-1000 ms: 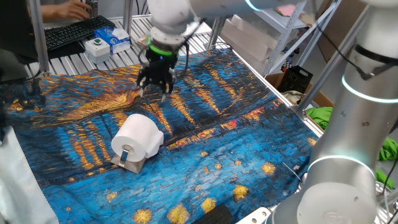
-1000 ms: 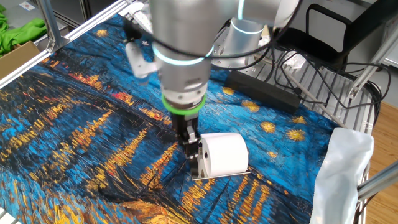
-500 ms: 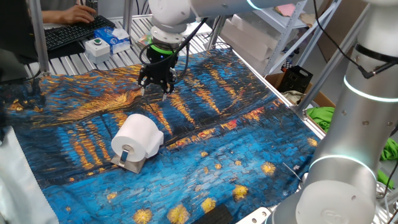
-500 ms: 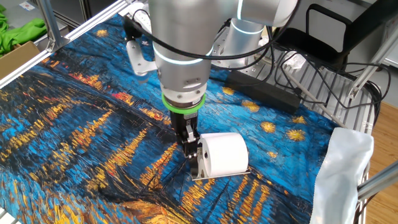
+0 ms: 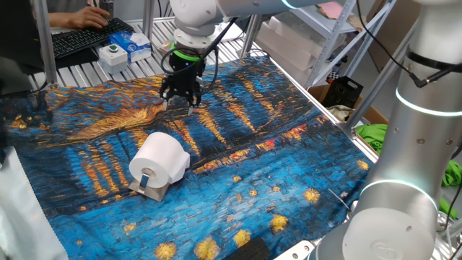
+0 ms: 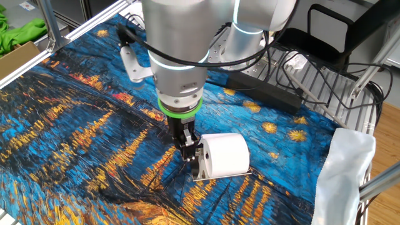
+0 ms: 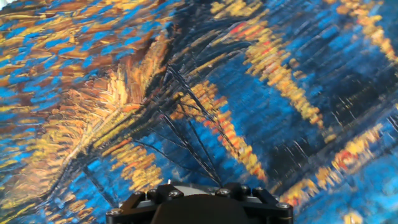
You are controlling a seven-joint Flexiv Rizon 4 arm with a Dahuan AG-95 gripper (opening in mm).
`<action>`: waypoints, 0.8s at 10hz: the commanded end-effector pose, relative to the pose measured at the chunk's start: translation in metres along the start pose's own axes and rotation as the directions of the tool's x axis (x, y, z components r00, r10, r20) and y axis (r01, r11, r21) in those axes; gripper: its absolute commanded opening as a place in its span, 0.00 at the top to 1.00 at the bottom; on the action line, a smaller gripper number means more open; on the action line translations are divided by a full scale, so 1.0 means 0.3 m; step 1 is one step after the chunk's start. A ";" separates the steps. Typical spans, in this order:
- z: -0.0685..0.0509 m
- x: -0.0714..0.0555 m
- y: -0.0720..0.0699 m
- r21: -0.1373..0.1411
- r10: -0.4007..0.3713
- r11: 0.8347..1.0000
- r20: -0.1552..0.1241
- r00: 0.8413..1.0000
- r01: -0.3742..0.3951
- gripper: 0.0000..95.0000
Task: Put the toilet paper on its holder
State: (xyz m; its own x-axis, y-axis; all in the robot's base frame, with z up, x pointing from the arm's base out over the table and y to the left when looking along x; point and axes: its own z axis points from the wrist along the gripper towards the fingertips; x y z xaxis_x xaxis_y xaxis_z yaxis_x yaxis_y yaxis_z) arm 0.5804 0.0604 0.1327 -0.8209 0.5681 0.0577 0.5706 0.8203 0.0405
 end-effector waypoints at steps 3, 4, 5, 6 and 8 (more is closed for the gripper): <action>0.010 -0.052 -0.017 0.000 -0.116 0.993 0.006 0.993 0.116 0.40; 0.012 -0.060 -0.021 0.000 -0.129 0.992 0.006 0.992 0.129 0.40; 0.014 -0.072 -0.026 0.001 -0.150 0.989 0.006 0.989 0.150 0.40; 0.015 -0.081 -0.031 0.002 -0.162 0.987 0.006 0.987 0.162 0.40; 0.017 -0.090 -0.036 0.004 -0.198 0.980 0.004 0.980 0.198 0.40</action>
State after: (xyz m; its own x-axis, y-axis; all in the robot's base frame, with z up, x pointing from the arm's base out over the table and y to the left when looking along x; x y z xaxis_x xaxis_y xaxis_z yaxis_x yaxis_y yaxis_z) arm 0.5962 0.0368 0.1254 -0.9161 0.3988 0.0417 0.4005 0.9151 0.0476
